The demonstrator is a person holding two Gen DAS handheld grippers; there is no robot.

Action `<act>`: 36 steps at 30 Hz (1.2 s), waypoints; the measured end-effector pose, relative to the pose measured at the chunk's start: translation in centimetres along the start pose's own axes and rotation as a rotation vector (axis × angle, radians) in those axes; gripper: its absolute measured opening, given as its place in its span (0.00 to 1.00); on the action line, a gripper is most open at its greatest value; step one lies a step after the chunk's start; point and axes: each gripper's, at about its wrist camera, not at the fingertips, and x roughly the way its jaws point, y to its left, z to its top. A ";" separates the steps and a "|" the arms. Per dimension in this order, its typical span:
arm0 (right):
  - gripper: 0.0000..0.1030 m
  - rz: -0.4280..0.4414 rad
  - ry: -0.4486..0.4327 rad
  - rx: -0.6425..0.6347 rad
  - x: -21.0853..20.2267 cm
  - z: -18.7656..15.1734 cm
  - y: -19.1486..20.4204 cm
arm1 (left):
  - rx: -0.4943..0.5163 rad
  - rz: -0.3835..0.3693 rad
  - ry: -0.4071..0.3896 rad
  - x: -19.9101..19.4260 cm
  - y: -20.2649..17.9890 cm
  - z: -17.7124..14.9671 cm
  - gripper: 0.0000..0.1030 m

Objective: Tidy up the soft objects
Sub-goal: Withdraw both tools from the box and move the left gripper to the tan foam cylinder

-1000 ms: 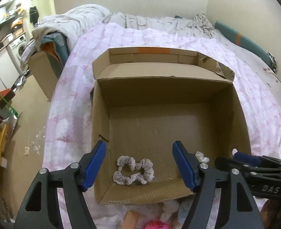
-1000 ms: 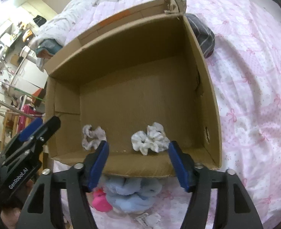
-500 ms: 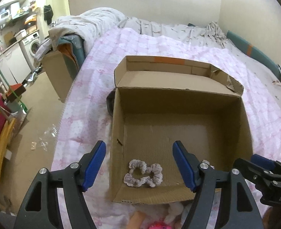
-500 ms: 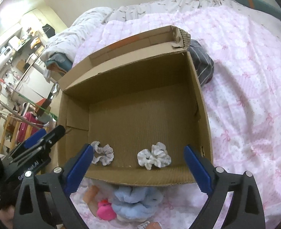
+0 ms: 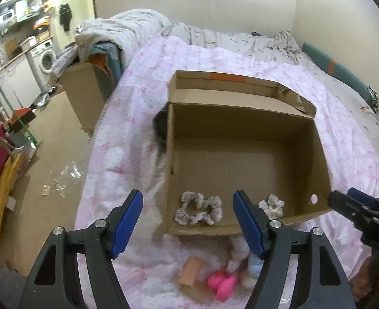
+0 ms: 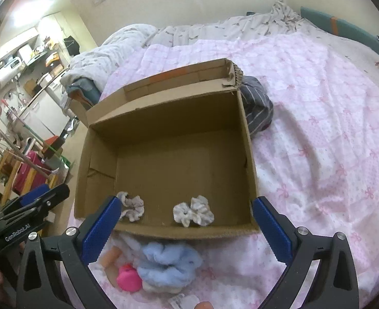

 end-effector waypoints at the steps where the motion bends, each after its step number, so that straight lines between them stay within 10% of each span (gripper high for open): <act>1: 1.00 0.002 0.006 -0.004 -0.1 -0.1 0.0 | -0.006 0.003 0.000 -0.2 0.2 -0.1 0.68; 25: 1.00 -0.012 0.078 -0.052 -1.5 -6.3 2.5 | -0.057 -0.008 0.139 -0.5 1.7 -5.6 0.68; 36: 1.00 -0.127 0.323 0.068 2.8 -8.6 0.6 | -0.120 0.017 0.209 1.3 3.2 -6.3 0.68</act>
